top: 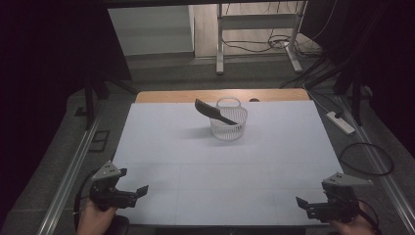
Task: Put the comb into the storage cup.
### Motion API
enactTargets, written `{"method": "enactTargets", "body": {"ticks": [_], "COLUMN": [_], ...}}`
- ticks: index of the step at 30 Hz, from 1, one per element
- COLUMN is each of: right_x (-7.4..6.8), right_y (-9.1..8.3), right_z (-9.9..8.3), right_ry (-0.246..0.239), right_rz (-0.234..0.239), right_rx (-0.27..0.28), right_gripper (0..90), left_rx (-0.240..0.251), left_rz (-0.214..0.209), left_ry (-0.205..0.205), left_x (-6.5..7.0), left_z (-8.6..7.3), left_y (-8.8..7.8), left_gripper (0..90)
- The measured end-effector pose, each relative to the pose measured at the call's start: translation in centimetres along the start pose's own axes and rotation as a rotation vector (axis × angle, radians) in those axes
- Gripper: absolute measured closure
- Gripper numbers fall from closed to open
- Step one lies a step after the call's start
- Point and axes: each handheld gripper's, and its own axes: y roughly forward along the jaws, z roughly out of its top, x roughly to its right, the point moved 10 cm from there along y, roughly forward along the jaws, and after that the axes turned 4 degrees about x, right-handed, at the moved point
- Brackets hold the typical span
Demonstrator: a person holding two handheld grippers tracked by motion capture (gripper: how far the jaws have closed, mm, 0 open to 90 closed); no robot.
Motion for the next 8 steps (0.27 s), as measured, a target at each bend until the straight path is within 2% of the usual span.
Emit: {"method": "enactTargets", "body": {"ticks": [6, 8], "right_x": [-0.03, 0.01], "right_y": [-0.01, 0.02], "right_z": [0.0, -0.02], "right_ry": [-0.003, -0.006], "right_rz": [0.0, -0.003], "right_rx": [0.0, -0.001], "right_gripper": [0.0, 0.0], "left_rx": [-0.029, -0.026], "left_rz": [0.014, 0.01], "left_ry": [0.029, 0.02], "left_x": [0.17, 0.15], "left_z": [-0.15, -0.08], "left_y": [0.27, 0.29], "left_gripper": [0.0, 0.0]}}
